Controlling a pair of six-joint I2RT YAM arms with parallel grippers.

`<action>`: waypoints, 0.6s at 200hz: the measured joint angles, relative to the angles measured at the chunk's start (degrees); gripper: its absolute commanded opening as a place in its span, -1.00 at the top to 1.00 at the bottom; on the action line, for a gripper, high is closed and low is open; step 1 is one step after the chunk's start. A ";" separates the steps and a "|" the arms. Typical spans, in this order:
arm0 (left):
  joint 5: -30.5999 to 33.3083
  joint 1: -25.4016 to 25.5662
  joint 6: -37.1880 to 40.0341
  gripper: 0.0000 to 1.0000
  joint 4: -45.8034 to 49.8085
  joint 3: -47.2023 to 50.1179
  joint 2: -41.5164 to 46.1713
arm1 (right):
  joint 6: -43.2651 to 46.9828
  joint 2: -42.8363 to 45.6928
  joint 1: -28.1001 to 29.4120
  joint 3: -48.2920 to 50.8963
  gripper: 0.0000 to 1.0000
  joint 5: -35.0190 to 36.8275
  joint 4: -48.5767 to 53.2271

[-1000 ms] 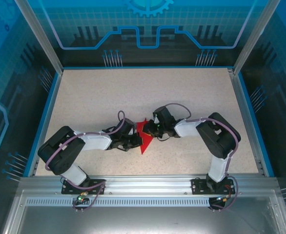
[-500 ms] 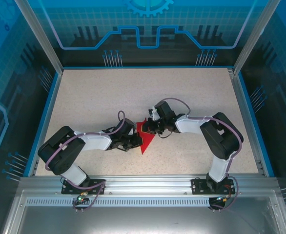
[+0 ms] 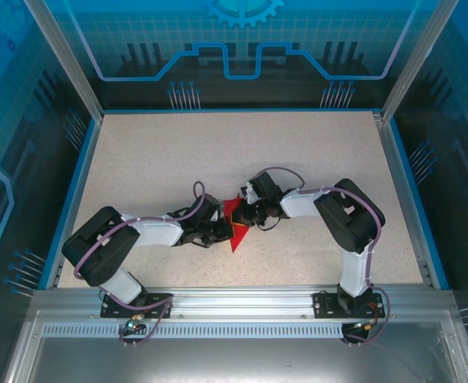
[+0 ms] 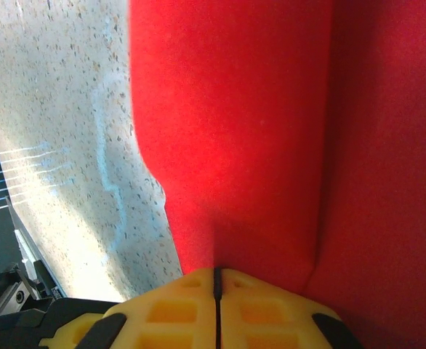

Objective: Fold a paper plane with a square sheet of paper (pick it up from the middle)
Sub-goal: Fourth fold the wing at the center of the table.

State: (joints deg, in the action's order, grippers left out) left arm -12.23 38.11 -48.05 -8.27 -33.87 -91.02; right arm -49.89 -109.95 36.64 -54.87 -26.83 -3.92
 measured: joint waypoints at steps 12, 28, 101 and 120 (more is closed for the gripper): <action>0.00 0.00 0.00 0.97 0.00 0.00 0.00 | 0.00 0.00 -0.20 -0.11 0.85 -0.04 0.04; 0.00 0.00 0.00 0.97 0.00 0.00 0.00 | 0.07 0.00 -0.79 -1.05 0.84 -0.02 0.46; 0.02 0.00 0.15 0.99 -0.09 0.07 -0.04 | 1.29 -4.07 -4.39 -5.42 0.84 0.09 0.31; 0.02 0.02 0.15 0.98 -0.37 0.17 -0.04 | 1.40 -4.09 -4.46 -5.51 0.84 0.15 0.37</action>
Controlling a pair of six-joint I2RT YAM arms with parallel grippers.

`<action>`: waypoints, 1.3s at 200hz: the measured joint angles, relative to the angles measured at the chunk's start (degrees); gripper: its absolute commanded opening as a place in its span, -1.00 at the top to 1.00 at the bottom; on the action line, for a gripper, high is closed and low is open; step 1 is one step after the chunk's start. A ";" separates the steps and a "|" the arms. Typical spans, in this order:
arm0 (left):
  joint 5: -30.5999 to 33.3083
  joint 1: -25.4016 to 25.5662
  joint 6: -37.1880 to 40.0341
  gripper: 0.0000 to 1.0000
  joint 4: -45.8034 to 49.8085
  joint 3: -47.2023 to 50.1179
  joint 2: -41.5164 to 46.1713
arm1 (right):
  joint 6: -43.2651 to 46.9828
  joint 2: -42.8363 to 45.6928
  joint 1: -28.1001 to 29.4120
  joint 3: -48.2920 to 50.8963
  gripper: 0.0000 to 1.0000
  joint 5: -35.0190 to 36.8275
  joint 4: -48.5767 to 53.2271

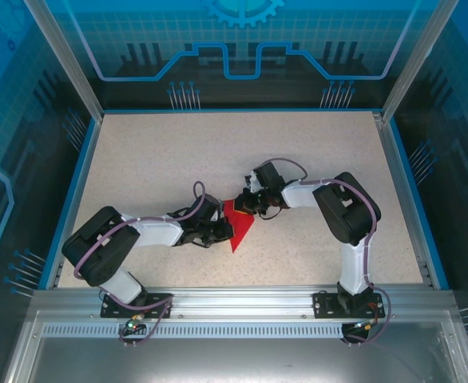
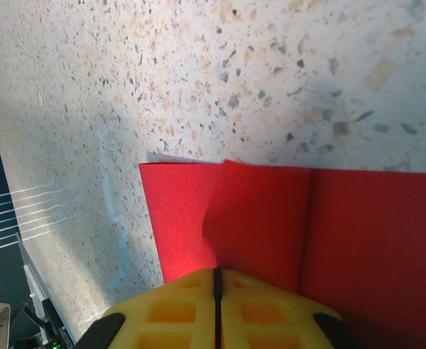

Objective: Fold a paper plane with a square sheet of paper (pick it up from the middle)
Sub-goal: Fourth fold the wing at the center of the table.

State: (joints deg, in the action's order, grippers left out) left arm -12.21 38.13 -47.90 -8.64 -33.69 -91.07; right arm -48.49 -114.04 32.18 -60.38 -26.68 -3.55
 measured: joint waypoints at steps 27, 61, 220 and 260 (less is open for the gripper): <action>0.02 0.02 0.00 0.99 -0.33 0.17 0.00 | 0.13 -0.26 -0.22 -0.50 0.83 -0.26 0.61; 0.02 0.02 0.00 0.99 -1.05 0.48 0.00 | 0.13 -1.18 -1.16 -1.79 0.81 -1.49 1.42; 0.90 0.20 0.26 1.00 -2.64 0.85 -0.28 | 0.13 -5.38 -4.46 -9.18 0.73 -1.36 4.52; 0.90 0.20 0.26 1.00 -2.64 0.85 -0.28 | 0.13 -6.03 -4.48 -10.78 0.72 -1.05 6.69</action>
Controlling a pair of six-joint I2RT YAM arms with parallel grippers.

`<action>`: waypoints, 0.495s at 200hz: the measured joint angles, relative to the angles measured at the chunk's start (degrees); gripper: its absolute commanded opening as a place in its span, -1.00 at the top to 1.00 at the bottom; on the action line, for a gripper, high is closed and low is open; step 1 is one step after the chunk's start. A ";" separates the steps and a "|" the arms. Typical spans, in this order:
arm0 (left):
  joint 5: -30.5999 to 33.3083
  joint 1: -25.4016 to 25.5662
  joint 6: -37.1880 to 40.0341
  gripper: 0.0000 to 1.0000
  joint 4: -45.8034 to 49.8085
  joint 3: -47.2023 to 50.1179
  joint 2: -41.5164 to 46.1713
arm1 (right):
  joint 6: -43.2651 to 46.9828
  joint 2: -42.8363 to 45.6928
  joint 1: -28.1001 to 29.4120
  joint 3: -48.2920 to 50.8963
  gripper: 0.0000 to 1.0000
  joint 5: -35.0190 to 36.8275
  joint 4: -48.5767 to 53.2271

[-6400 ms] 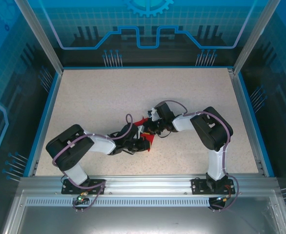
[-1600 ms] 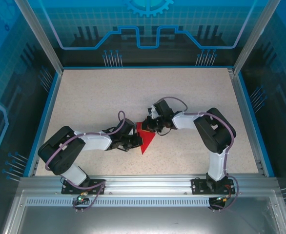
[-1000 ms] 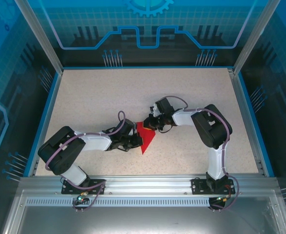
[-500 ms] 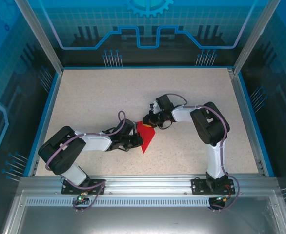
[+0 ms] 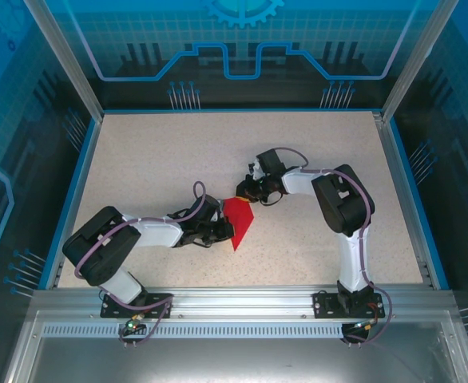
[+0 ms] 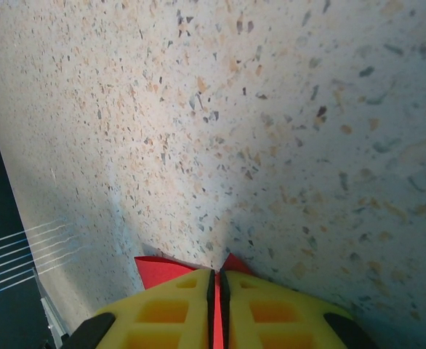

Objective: Fold a paper plane with a square sheet of paper (pick it up from the middle)
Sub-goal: Fourth fold the wing at the center of the table.

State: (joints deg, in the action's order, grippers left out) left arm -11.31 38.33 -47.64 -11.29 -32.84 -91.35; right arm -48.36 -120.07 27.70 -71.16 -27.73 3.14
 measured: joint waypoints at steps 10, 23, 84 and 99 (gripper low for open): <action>0.00 0.00 0.00 1.00 0.00 0.00 0.00 | 0.00 -0.20 0.00 -0.46 0.72 -0.02 0.52; 0.00 0.00 0.00 1.00 -0.02 0.00 0.00 | 0.00 -0.42 0.00 -1.01 0.71 0.00 1.11; 0.24 0.00 0.17 1.00 -0.17 0.00 0.00 | -0.02 -2.01 -0.72 -3.63 0.70 -1.44 3.04; 0.31 0.00 0.20 1.00 -0.17 0.00 0.00 | 0.02 -2.08 -1.01 -3.93 0.70 -0.83 2.82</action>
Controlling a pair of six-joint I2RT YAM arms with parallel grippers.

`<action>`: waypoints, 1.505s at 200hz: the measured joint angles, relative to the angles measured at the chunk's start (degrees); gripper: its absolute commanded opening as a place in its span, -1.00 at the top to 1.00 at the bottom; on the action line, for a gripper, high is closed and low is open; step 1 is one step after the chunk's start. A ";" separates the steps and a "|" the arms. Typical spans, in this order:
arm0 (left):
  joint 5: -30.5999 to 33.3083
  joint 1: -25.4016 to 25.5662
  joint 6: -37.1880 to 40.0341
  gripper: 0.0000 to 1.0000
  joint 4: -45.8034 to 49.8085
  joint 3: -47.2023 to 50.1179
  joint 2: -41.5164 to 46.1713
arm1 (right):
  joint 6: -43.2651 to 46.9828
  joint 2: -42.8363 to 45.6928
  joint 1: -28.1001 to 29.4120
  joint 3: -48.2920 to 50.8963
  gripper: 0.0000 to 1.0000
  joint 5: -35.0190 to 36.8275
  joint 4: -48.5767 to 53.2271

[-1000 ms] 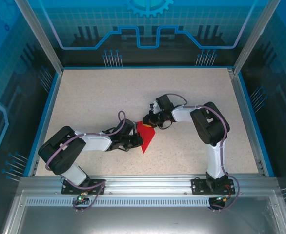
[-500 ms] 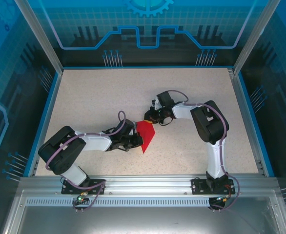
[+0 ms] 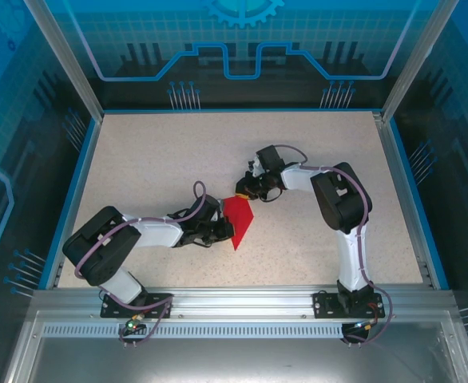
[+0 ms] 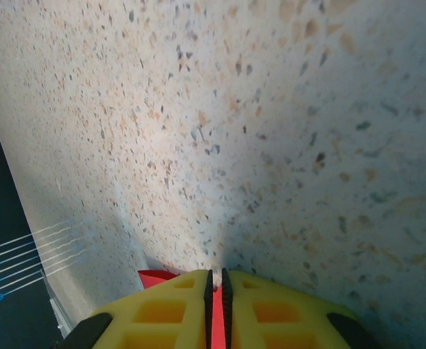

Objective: Fold a paper plane with a square sheet of paper (pick it up from the middle)
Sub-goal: Fourth fold the wing at the center of the table.

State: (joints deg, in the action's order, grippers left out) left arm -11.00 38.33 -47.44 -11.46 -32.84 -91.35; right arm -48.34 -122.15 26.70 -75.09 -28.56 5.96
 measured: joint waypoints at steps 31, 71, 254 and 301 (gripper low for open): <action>0.11 0.07 0.46 1.00 0.00 0.00 0.00 | 0.57 -0.04 -1.31 -0.68 0.70 2.45 0.02; 0.13 0.09 1.77 1.00 0.07 0.00 0.02 | 1.79 0.92 -1.75 -0.26 0.68 4.31 0.00; 0.33 0.09 8.33 0.93 7.96 0.42 4.22 | -1.84 8.26 8.83 14.64 0.84 2.86 -9.16; 0.33 -0.13 8.63 0.73 15.04 -0.72 6.64 | -4.15 8.70 8.87 17.62 0.86 2.62 -14.73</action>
State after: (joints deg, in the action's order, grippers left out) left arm -10.68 38.20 -38.81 3.57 -33.56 -84.71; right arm -52.49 -113.45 35.57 -57.47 -25.93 -8.78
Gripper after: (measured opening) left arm 0.104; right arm 0.076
